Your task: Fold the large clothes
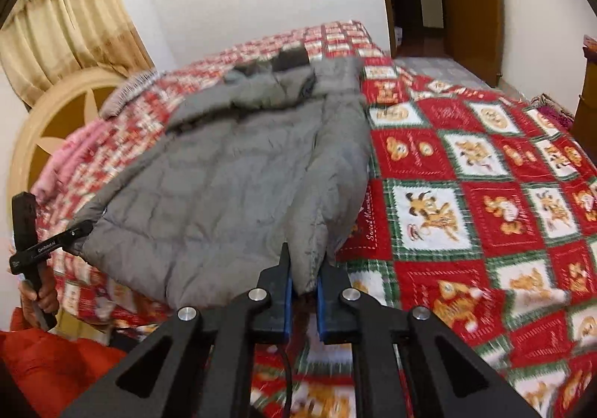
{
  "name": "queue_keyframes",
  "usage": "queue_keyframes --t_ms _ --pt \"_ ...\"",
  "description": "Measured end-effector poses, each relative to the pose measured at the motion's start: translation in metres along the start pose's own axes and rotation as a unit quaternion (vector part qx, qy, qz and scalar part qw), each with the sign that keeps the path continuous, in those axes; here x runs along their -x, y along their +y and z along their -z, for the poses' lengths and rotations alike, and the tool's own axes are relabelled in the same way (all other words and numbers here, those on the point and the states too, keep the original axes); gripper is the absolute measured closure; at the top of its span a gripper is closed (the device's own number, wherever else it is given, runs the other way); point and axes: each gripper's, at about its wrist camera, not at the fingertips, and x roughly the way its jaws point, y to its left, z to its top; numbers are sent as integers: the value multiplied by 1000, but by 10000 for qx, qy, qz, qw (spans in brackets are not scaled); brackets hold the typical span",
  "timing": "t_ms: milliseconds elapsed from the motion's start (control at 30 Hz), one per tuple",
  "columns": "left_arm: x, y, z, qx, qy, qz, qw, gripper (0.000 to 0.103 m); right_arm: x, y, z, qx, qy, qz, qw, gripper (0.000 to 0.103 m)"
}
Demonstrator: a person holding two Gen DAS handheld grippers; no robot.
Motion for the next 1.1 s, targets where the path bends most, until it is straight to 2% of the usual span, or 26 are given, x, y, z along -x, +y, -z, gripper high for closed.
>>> queue_keyframes --t_ms 100,233,367,433,567,733,800,900,1000,1100 --pt "37 -5 -15 103 -235 301 9992 91 48 3 0 -144 -306 -268 9991 95" --pt "75 -12 -52 284 -643 414 9967 90 96 13 -21 -129 -825 -461 9954 95" --pt "81 -9 -107 506 -896 217 9945 89 104 16 -77 -117 -1208 -599 9908 95" --pt "60 -3 -139 567 -932 -75 9940 88 91 15 -107 -108 -1278 -580 9900 95" --pt "-3 21 -183 798 -746 -515 9927 86 15 12 -184 -299 -1202 -360 9916 95" --pt "-99 78 -210 1446 -39 -1014 9843 86 -113 -3 -247 -658 -634 234 9955 95" --pt "-132 98 -212 1598 242 -1202 9795 86 -161 -15 -256 -843 -356 382 9951 95" --pt "-161 114 -211 1740 498 -1354 9741 86 -219 -28 -257 -958 -31 567 9938 95" --pt "-177 124 -208 1751 599 -1399 9727 86 -256 -34 -247 -917 130 668 9935 95" --pt "-174 119 -208 1609 484 -1330 9768 86 -264 -37 -240 -869 86 683 9938 95"
